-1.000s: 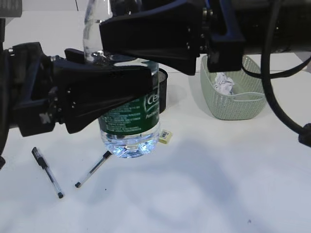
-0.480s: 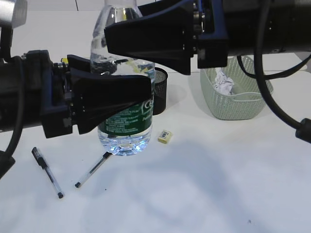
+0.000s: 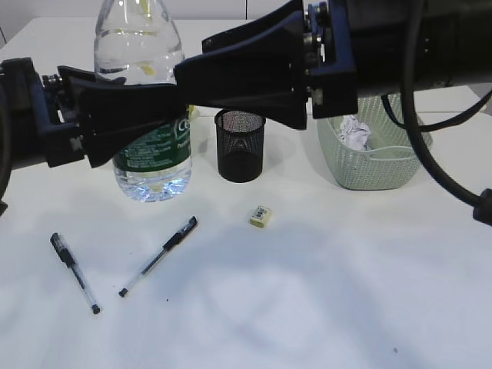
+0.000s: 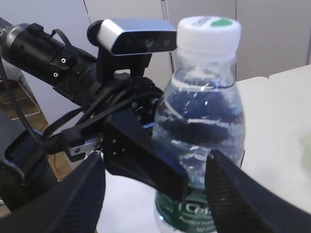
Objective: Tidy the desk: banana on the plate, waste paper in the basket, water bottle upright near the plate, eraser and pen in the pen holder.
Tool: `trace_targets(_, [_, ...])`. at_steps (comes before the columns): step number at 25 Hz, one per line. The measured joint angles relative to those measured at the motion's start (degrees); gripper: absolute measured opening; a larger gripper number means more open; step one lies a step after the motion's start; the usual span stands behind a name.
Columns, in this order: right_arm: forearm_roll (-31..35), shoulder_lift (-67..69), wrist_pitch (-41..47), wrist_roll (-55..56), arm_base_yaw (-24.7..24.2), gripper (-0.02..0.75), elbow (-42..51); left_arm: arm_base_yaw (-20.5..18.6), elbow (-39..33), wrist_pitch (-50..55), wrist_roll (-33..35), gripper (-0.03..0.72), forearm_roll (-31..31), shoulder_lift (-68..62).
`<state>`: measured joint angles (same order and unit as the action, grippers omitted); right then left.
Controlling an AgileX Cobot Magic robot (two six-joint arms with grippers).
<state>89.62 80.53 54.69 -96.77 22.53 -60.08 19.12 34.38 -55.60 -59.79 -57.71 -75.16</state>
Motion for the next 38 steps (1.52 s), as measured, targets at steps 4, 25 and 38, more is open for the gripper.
trace_targets(4, [-5.59,0.00,-0.81,3.54,0.00,0.498,-0.22,-2.17,-0.08,0.00,0.00,0.436,0.36,0.00])
trace_targets(25, [-87.75,-0.23,0.12,82.97,0.10,0.522,-8.03,-8.65,1.55,9.49,10.75,0.436,8.26,-0.66])
trace_targets(38, [-89.11,-0.23,1.78,84.01,0.10,0.524,-8.03,-8.73,1.91,8.24,18.76,0.403,12.09,-3.46])
